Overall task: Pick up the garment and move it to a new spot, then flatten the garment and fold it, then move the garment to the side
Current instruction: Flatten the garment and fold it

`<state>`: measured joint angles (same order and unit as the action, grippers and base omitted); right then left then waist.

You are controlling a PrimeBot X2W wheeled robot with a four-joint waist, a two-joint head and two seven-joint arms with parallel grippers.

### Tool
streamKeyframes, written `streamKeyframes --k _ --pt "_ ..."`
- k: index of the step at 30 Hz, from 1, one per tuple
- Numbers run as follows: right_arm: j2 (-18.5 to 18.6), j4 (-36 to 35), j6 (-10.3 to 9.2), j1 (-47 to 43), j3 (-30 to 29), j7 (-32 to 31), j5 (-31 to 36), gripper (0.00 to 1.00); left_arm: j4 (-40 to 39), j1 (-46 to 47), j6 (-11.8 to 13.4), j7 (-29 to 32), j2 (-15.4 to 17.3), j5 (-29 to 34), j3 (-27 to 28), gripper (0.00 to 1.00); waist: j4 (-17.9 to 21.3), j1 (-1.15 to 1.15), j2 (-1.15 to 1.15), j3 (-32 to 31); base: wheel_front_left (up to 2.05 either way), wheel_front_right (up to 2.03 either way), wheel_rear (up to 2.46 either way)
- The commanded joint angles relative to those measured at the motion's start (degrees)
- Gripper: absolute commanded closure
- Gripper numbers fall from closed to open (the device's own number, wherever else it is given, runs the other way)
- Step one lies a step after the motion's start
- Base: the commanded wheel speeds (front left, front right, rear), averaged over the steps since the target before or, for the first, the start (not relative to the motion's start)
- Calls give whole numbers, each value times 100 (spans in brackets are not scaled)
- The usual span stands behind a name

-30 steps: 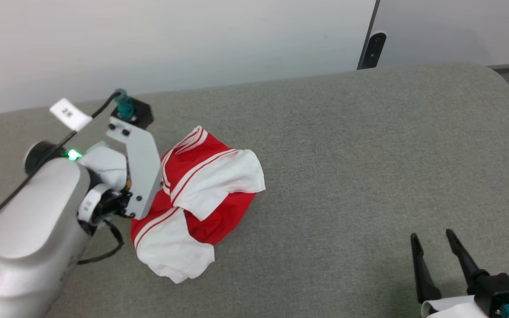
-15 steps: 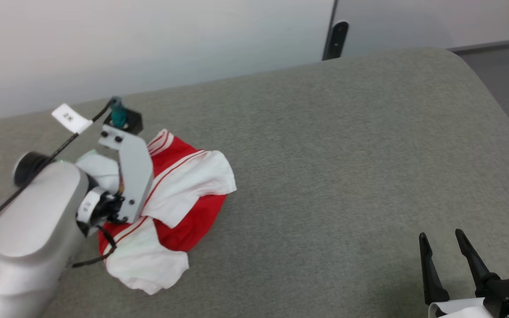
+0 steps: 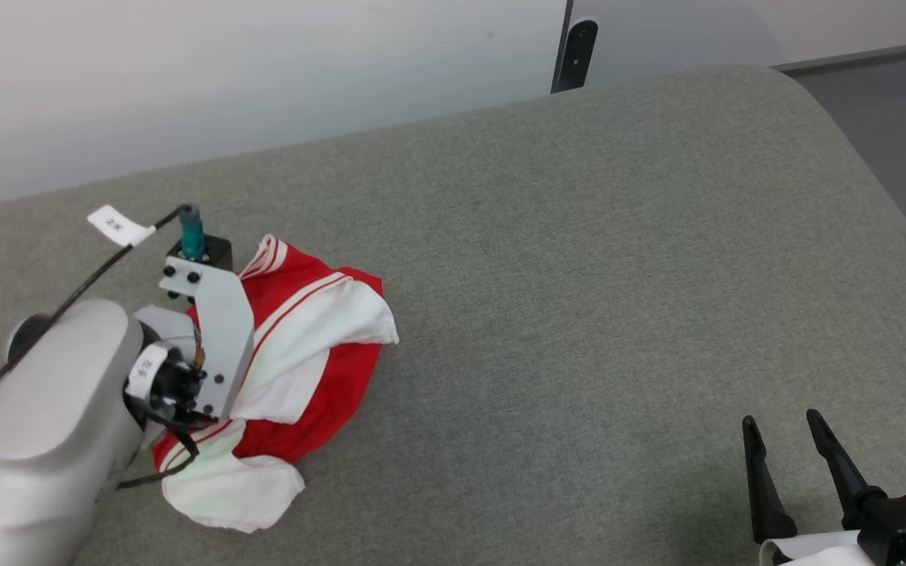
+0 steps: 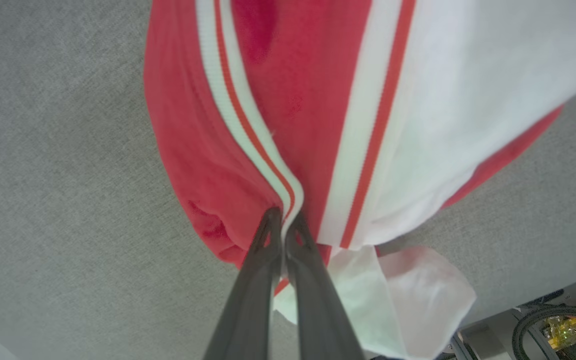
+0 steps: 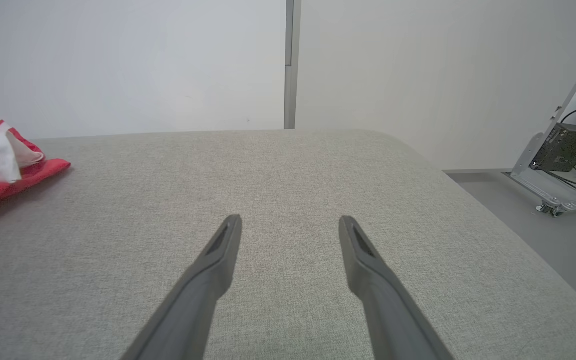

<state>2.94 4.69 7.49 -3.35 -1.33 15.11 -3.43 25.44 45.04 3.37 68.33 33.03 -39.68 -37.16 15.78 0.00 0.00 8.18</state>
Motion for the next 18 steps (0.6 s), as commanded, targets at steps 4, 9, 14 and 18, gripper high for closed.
streamKeyframes --k 4,9,14,18 --pt "-11 24 0 62 23 8 -27 0 -92 105 -124 263 102 -122 -16 100 -16 0 0 20 0 0 0" --pt "-11 54 0 60 23 8 -34 0 -340 335 -306 407 288 -97 -7 100 -40 0 0 11 0 0 0" --pt "-11 70 0 55 37 8 -35 0 -538 503 -515 461 590 9 -56 100 -67 0 0 9 0 0 0" --pt "-11 55 0 85 35 8 -9 0 -578 583 -692 405 893 182 -116 100 -76 0 0 55 0 0 0"
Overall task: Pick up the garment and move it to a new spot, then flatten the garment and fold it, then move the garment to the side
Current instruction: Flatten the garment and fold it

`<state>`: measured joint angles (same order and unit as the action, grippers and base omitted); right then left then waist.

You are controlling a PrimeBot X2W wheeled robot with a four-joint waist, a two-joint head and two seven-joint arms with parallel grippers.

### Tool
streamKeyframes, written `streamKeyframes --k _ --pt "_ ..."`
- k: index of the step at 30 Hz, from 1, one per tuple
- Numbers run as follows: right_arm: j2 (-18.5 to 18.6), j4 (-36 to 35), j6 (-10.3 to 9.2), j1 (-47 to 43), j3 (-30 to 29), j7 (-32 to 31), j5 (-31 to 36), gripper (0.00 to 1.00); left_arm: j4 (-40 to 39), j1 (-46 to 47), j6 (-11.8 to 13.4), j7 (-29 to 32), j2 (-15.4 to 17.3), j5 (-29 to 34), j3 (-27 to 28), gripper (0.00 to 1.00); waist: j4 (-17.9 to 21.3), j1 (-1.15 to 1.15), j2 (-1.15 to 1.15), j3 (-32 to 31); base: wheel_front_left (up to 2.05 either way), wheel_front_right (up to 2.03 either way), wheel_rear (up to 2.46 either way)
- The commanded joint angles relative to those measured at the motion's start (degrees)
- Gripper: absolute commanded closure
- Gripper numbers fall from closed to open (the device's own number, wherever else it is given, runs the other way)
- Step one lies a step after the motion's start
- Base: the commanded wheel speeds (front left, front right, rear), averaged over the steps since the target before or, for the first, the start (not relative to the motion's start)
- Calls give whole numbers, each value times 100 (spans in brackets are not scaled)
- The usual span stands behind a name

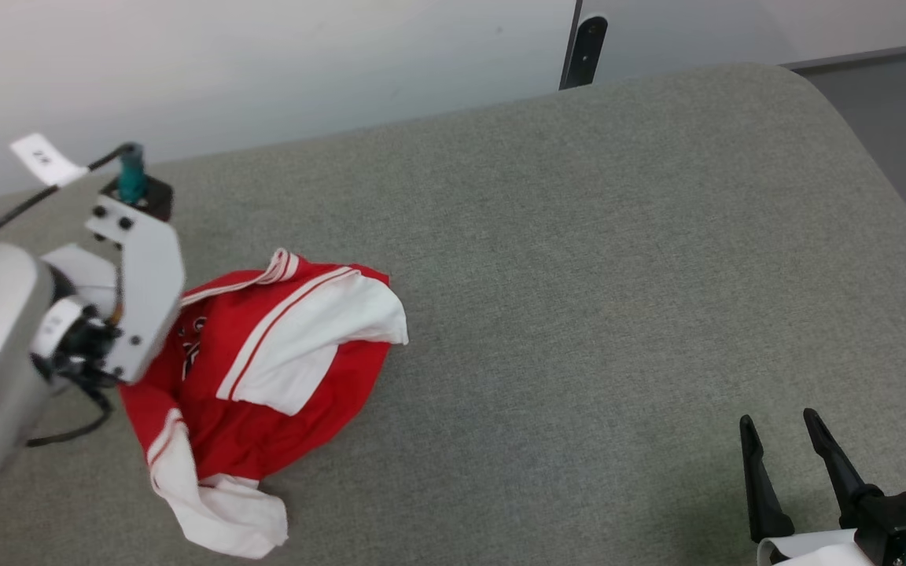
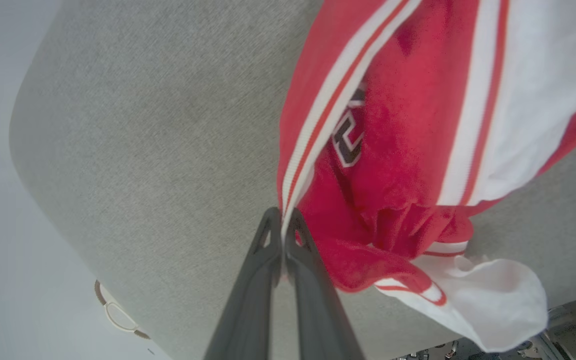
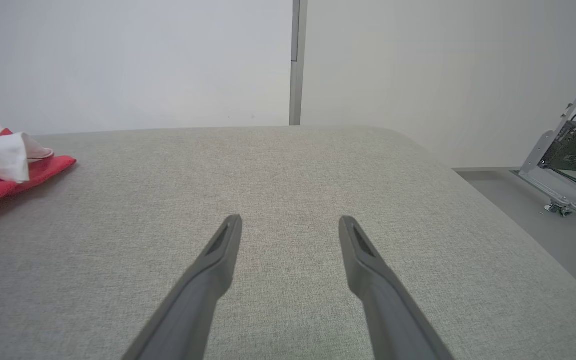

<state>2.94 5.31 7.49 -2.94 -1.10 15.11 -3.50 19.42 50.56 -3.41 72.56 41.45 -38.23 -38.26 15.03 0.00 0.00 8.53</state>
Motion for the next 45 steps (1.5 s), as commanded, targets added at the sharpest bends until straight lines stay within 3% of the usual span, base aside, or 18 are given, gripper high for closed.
streamKeyframes --k 1,8,11,18,20,22,24,25,26,37,45 --pt "-11 -8 0 63 20 7 7 0 24 56 -85 -60 146 117 -44 100 5 0 0 42 0 0 0" --pt "-11 -29 0 170 29 7 62 0 242 88 -354 -727 566 301 -244 100 118 0 0 281 0 0 0" --pt "-11 -47 0 233 37 7 91 0 378 120 -403 -1156 691 351 -409 85 186 0 0 422 0 0 0" --pt "-12 -91 0 352 76 8 93 0 639 288 -403 -1906 1010 228 -1018 85 324 0 0 725 0 0 0" --pt "-11 -103 0 378 79 8 79 0 846 313 -404 -2030 1044 112 -1128 81 348 0 0 795 0 0 0" --pt "-11 -111 0 385 70 7 71 0 1069 372 -405 -2228 987 8 -1113 65 352 0 0 841 0 0 0" --pt "-11 -98 0 397 57 7 67 0 1353 383 -404 -2376 873 -91 -1046 44 338 0 0 848 0 0 0" --pt "-10 -86 0 403 47 7 68 0 1466 402 -388 -2427 805 -122 -1031 17 316 0 0 831 0 0 0" --pt "-12 -76 0 402 42 7 83 0 1571 433 -377 -2481 742 -149 -1013 0 287 0 0 798 0 0 0" --pt "-10 48 0 161 61 8 196 0 2066 599 -116 -2885 114 -319 -854 0 -240 0 0 -13 0 0 0" --pt "-10 73 0 -123 79 8 225 0 2018 53 183 -3845 -253 -831 -396 0 -591 0 0 -664 0 0 0"
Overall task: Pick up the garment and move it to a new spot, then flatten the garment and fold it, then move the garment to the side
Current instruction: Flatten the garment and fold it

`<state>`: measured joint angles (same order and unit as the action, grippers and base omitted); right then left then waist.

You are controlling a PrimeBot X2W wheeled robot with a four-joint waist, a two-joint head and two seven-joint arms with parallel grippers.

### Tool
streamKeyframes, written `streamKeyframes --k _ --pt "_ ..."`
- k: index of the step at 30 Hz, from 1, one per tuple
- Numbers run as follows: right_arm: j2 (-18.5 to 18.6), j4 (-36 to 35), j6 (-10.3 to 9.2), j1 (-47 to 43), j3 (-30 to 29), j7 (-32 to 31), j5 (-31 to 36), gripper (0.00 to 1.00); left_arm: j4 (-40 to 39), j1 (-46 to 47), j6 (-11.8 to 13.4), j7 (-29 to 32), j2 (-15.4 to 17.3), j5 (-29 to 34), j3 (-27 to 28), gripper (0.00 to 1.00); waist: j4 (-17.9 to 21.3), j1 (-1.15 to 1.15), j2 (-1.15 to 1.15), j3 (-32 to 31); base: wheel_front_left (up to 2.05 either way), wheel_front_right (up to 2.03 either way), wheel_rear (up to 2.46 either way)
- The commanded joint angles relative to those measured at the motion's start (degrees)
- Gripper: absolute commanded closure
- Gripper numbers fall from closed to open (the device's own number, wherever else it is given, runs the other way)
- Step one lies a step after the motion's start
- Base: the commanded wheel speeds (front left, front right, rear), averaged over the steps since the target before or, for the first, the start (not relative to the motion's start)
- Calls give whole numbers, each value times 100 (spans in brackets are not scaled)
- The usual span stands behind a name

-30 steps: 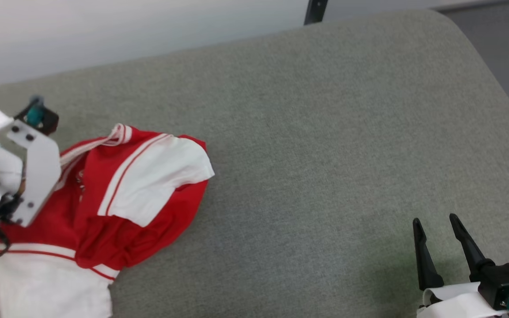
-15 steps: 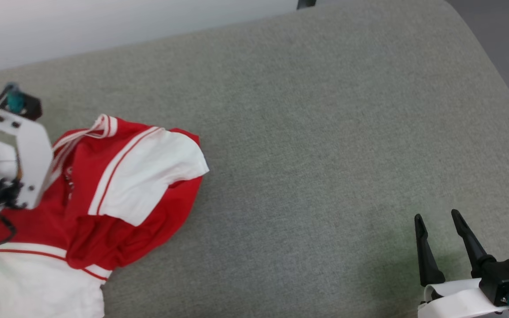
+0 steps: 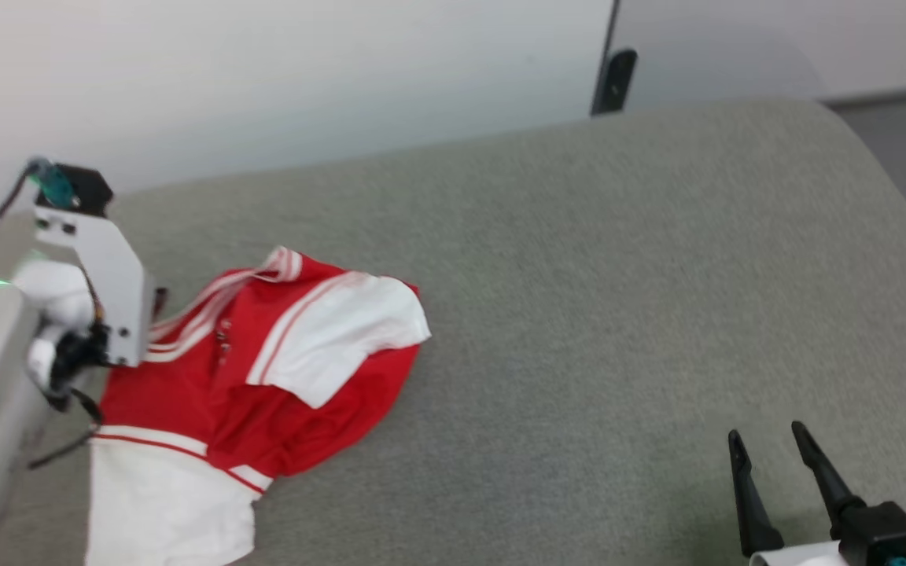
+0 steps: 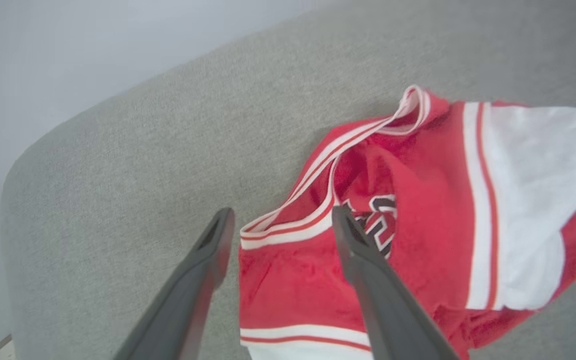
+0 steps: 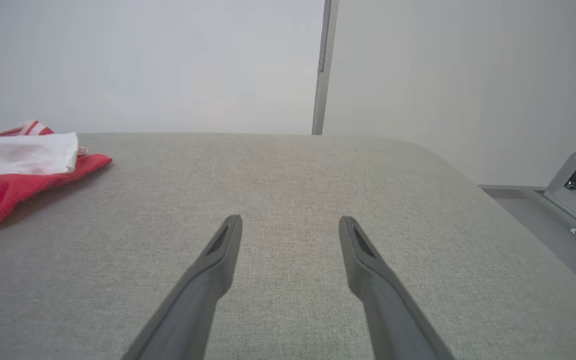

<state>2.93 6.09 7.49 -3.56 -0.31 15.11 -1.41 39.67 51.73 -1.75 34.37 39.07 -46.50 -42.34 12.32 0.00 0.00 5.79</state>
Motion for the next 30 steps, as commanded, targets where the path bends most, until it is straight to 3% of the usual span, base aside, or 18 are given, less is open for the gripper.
streamKeyframes --k 1,12,30 --pt "-8 -4 0 -103 13 7 18 0 -62 -162 35 -177 -67 -101 88 0 -359 0 0 -459 0 0 0" --pt "-8 -99 0 -400 222 7 25 0 -1093 -1423 181 -1863 -386 -573 549 0 -817 0 0 -899 0 0 0" --pt "-8 -125 0 -619 358 7 -73 0 -2082 -3430 480 -4461 -736 -532 897 0 -1324 0 0 -1241 0 0 0"
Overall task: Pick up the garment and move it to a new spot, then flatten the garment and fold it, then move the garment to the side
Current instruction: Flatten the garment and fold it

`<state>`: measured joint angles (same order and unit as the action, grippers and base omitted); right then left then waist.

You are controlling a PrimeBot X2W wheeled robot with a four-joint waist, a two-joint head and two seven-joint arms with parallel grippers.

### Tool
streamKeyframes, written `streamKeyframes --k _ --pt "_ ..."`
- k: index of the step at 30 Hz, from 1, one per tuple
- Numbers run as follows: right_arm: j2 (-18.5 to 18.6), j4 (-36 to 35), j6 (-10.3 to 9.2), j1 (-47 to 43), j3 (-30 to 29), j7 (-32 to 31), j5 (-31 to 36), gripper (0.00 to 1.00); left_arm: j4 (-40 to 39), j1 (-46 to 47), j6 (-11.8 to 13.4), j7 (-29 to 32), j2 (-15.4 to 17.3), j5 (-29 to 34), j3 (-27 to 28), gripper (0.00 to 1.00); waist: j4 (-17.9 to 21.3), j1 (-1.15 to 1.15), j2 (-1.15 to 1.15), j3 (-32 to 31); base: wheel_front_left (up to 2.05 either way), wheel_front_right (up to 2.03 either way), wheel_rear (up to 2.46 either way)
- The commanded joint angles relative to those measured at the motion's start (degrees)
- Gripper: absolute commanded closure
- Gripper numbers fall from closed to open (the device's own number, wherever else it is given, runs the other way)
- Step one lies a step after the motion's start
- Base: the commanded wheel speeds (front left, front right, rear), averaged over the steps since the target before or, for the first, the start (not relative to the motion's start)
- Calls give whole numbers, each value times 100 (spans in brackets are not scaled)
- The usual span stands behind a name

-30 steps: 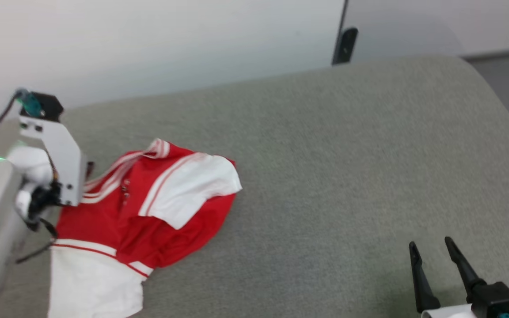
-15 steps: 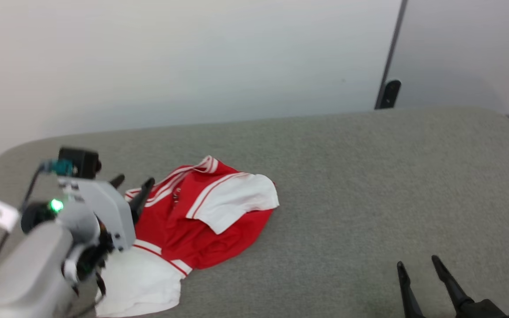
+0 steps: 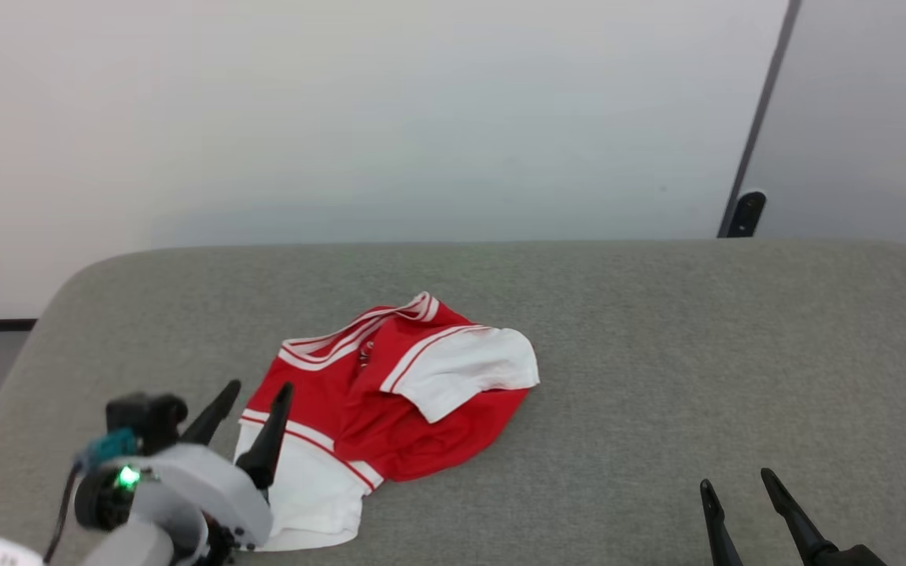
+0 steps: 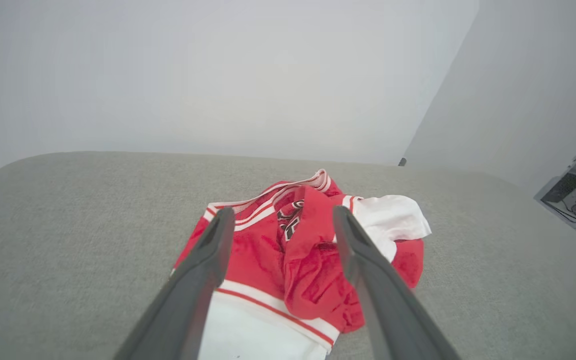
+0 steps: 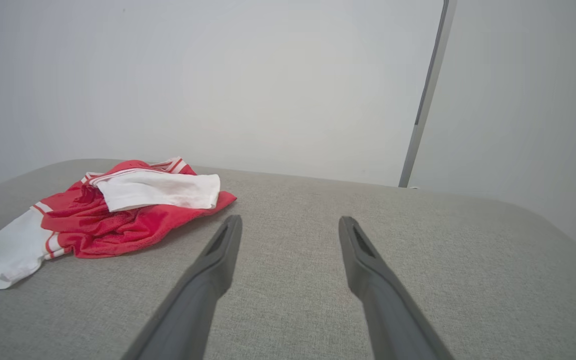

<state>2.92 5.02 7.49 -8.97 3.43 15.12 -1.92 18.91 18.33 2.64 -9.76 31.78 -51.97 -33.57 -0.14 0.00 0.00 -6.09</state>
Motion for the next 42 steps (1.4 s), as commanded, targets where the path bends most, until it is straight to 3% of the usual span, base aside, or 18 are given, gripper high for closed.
streamKeyframes --k 1,8,11,18,23,29,42 --pt "-9 -14 0 -100 -16 6 -31 0 -29 -159 73 -149 -32 35 39 0 -109 0 0 -66 0 0 0" --pt "-7 -37 0 -171 -24 6 -91 0 -210 -680 354 -521 -197 385 317 0 -358 0 0 -152 0 0 0" --pt "-7 -64 0 -230 -61 6 -94 0 -500 -854 349 -546 -348 674 630 0 -497 0 0 -182 0 0 0" --pt "-9 -128 0 -289 -197 6 -68 0 -1019 -1485 1 -536 -900 1771 1367 0 -794 0 0 -210 0 0 0" --pt "-10 -153 0 -311 -248 6 -58 0 -1033 -1693 -280 -537 -1186 2219 1654 0 -938 0 0 -206 0 0 0" --pt "-8 -162 0 -248 -206 6 -53 0 -918 -1802 -587 -538 -1507 2591 2043 0 -1034 0 0 -176 0 0 0" --pt "-8 -220 0 -208 -222 6 -4 0 -837 -1952 -899 -538 -1877 3122 2577 0 -809 0 0 -77 0 0 0"
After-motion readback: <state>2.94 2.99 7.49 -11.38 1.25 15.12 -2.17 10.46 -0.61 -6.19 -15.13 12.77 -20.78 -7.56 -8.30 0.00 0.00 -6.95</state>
